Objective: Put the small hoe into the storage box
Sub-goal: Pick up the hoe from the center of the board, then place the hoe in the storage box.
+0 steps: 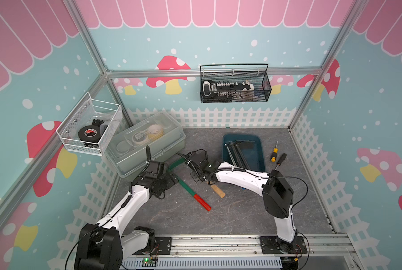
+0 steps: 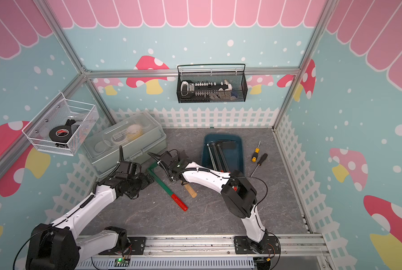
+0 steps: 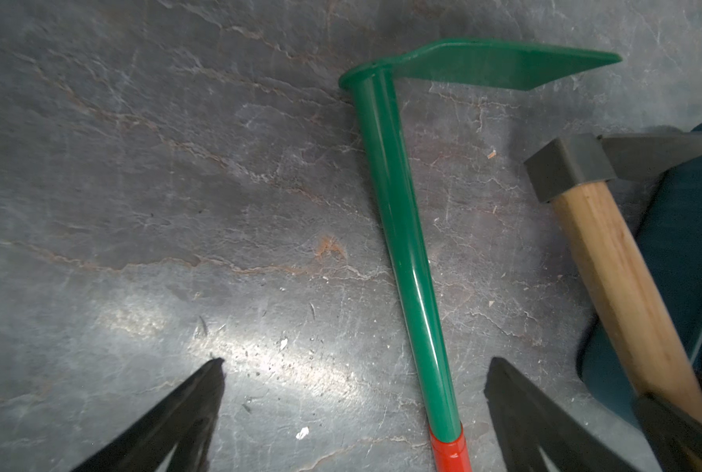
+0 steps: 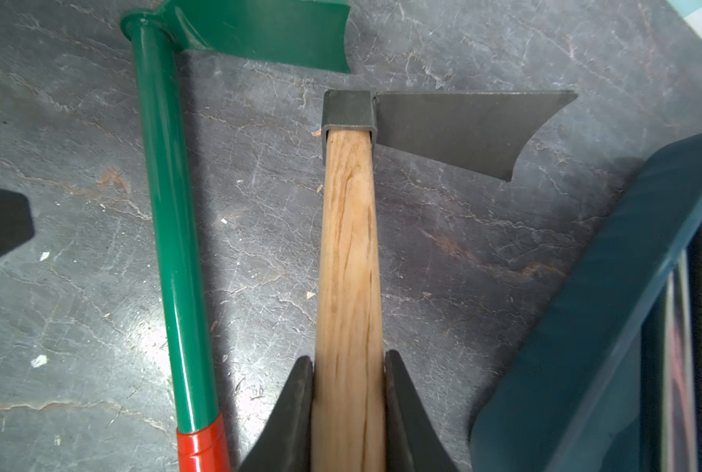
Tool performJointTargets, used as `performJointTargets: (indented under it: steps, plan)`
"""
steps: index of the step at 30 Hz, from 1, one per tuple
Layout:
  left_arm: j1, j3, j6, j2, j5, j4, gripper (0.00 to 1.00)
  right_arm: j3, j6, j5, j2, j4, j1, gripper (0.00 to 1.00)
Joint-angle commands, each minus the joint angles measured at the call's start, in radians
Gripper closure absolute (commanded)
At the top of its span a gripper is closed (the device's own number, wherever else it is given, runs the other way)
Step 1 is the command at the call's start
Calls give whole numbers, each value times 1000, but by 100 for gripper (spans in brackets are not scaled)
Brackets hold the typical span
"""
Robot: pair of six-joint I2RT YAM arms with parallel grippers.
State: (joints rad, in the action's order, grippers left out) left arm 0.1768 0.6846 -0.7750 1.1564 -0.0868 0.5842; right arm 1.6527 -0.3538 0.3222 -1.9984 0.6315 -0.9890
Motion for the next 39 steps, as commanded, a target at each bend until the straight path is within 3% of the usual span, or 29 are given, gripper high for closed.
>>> performJointTargets:
  steps: [1, 20, 39]
  plan:
    - [-8, -11, -16, 7, -7, -9, 1, 43, 21, 48, 57, -2, 3, 100]
    - [-7, -7, -16, 20, -28, -22, 1, 75, 80, 118, 196, 59, 15, 100]
    - [73, 48, -15, 76, -9, -34, 1, -52, 82, 118, 376, 74, 155, 100]
